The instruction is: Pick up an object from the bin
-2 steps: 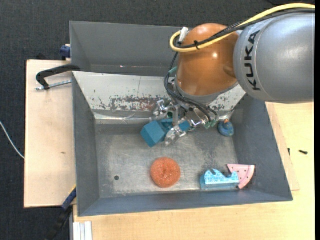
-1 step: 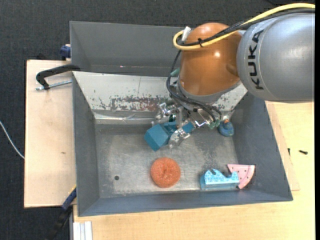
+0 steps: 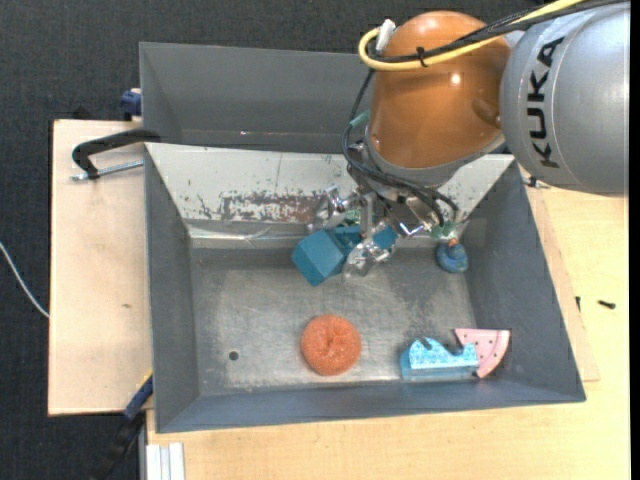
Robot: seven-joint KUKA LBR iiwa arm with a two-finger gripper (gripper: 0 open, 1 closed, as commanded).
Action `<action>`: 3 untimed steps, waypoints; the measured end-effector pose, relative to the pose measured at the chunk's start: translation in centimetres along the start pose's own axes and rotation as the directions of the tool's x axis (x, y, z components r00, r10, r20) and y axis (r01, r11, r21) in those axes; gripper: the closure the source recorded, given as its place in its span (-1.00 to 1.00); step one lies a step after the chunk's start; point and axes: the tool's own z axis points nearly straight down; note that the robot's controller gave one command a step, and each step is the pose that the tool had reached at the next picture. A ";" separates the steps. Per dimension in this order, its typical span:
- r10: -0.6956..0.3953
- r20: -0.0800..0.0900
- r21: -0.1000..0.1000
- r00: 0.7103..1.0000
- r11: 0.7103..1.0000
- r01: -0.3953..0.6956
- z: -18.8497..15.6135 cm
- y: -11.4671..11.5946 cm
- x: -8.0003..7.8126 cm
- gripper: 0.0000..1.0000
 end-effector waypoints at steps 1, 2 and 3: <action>-0.346 0.017 0.007 0.938 0.938 0.346 15.7 2.7 1.3 1.00; -0.345 0.018 0.008 0.938 0.939 0.345 15.6 2.6 1.4 1.00; -0.390 0.003 0.002 0.921 0.921 0.390 1.0 4.1 2.1 1.00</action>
Offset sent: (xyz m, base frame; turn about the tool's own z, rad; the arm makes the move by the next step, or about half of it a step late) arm 0.0000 0.0000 0.0000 0.0000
